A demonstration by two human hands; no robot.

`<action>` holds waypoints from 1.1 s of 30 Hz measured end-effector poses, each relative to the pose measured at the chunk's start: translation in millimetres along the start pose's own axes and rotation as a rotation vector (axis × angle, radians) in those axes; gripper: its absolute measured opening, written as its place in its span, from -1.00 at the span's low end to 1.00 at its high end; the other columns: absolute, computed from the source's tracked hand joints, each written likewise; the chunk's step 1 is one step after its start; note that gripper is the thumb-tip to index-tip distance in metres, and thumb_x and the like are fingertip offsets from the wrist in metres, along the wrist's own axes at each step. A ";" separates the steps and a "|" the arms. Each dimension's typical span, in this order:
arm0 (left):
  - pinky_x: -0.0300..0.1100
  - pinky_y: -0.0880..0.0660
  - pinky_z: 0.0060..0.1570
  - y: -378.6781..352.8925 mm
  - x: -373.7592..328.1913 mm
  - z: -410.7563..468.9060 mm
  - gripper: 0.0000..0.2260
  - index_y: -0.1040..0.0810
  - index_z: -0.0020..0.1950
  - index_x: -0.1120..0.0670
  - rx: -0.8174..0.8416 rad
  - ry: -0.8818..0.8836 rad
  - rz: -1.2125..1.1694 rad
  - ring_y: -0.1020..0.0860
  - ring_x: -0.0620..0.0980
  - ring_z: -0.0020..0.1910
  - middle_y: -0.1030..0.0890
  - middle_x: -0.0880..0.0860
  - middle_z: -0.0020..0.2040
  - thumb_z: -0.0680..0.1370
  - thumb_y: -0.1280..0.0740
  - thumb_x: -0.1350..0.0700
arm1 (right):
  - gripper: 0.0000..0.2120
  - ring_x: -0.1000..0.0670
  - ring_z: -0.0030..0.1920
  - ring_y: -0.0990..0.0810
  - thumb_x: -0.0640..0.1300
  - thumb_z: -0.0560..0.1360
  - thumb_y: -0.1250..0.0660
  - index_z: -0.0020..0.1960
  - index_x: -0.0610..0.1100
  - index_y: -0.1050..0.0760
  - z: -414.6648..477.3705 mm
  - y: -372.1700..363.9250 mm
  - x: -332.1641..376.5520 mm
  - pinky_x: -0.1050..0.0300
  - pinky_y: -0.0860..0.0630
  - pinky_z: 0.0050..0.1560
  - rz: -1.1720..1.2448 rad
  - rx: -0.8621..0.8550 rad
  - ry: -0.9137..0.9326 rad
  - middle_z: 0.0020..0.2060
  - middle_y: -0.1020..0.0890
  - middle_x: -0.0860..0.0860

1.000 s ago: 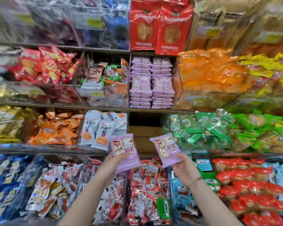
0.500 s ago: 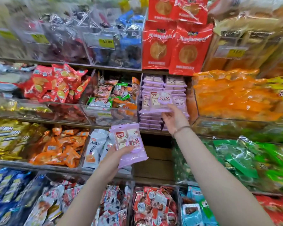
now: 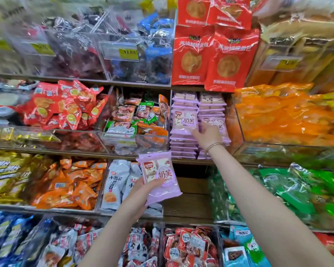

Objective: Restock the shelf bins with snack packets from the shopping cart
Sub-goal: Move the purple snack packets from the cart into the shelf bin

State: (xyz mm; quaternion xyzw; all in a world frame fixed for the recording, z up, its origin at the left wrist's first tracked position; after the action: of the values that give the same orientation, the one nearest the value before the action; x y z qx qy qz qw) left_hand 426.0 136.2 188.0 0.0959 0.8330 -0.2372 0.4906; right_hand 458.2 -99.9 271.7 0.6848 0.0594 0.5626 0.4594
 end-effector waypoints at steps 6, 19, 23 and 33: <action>-0.04 -0.51 0.16 -9.5 -1.8 1.4 -0.33 -0.48 0.28 0.04 0.045 -0.024 0.054 -0.64 -0.01 0.06 -0.69 0.00 0.07 0.22 -0.59 -0.06 | -0.72 0.10 -0.11 -0.49 0.08 0.43 -0.38 0.08 0.01 -0.46 -81.1 -6.6 -23.4 0.56 -0.33 -0.20 0.215 -0.044 0.162 -0.11 -0.52 0.04; -0.02 -0.56 0.00 -42.7 0.5 0.7 -0.57 -0.58 0.17 -0.02 0.187 -0.044 -0.076 -0.65 0.06 0.07 -0.68 0.08 0.09 0.42 -0.27 -0.23 | -0.86 0.15 -0.50 -0.42 -0.06 0.50 -0.34 -0.17 -0.10 -0.55 -145.8 -9.6 -53.9 0.29 -0.38 -0.45 0.505 0.249 -0.044 -0.47 -0.54 0.09; 0.01 -0.58 -0.14 -35.6 0.2 4.0 -0.78 -0.52 0.10 0.06 0.092 -0.014 -0.152 -0.68 0.10 -0.10 -0.71 0.12 -0.07 0.60 -0.15 0.02 | -0.90 0.10 -0.39 -0.52 -0.15 0.53 -0.30 -0.05 -0.16 -0.57 -141.4 1.3 -59.4 0.27 -0.48 -0.36 0.695 0.211 -0.070 -0.36 -0.60 -0.01; 0.03 -0.61 -0.11 -13.9 -4.0 2.1 -0.80 -0.47 0.10 0.05 0.003 -0.003 -0.081 -0.62 0.17 0.05 -0.66 0.07 -0.01 0.64 -0.10 0.24 | -0.60 0.10 -0.42 -0.49 -0.16 0.54 -0.29 0.33 -0.26 -0.35 -61.9 35.6 -38.8 0.29 -0.49 -0.43 1.094 -0.071 -0.269 -0.39 -0.50 -0.01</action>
State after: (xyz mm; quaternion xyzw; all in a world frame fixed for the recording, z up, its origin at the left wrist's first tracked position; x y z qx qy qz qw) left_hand 424.1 123.4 194.9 0.0622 0.8350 -0.2582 0.4818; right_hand 377.6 -108.6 265.3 0.6656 -0.3823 0.6282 0.1273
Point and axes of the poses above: each hand's wrist, its own z-axis towards the middle knuckle, its own y-axis out of the back of the hand, x = y × z, the point moved 1 cm from there along z, towards the middle knuckle
